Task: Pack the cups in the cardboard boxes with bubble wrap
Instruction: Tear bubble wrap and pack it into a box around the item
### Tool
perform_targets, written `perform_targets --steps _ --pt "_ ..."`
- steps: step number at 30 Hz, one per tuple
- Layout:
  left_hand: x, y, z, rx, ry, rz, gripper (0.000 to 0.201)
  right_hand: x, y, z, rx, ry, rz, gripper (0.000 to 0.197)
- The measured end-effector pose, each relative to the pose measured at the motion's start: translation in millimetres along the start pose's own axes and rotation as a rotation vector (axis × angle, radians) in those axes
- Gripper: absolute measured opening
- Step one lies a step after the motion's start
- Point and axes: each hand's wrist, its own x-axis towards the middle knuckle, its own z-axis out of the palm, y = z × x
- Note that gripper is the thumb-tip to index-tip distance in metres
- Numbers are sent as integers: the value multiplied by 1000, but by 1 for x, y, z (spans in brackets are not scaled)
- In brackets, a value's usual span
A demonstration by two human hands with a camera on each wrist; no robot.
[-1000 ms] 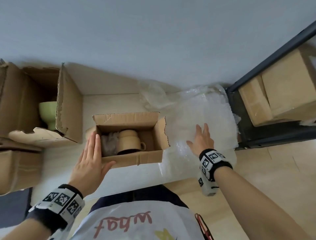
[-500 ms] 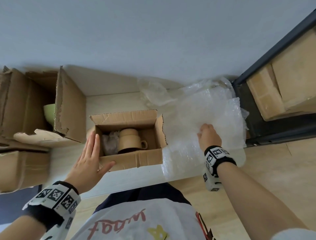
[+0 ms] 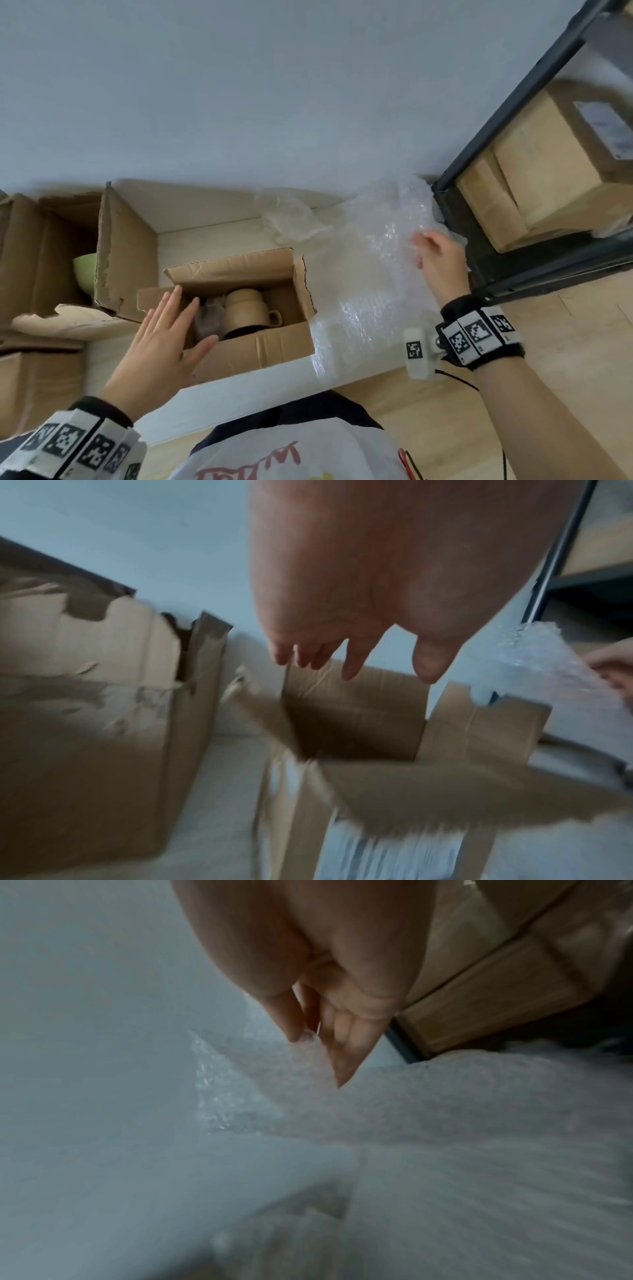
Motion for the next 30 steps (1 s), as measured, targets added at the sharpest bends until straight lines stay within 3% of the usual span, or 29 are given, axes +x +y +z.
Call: perform_targets --steps 3,8,12,15,17,20,22,24,26,30 --pt "3 34 -28 -168 94 151 83 -14 -49 4 210 -33 -36 19" --pt "13 97 -64 -451 91 282 113 -37 -120 30 559 -222 -20 23" --pt "13 123 -83 -550 262 328 103 -53 -152 51 606 -267 -33 18" --pt "8 130 -93 -553 300 365 101 -62 -162 63 576 -281 -27 17" --pt "7 130 -94 -508 339 354 88 -66 -165 70 593 -368 -26 20" --pt "7 123 -101 -604 454 302 38 -67 -167 72 664 -542 -30 23" --pt "5 115 -110 -713 479 264 23 -61 -163 73 658 -529 -70 20" --pt "2 106 -122 -892 452 233 18 -49 -154 73 535 -387 -138 18" --pt "0 98 -133 -1108 340 188 19 -35 -145 74 414 -306 -152 31" --pt "-1 82 -148 -1376 162 144 26 -17 -131 77 449 -553 46 49"
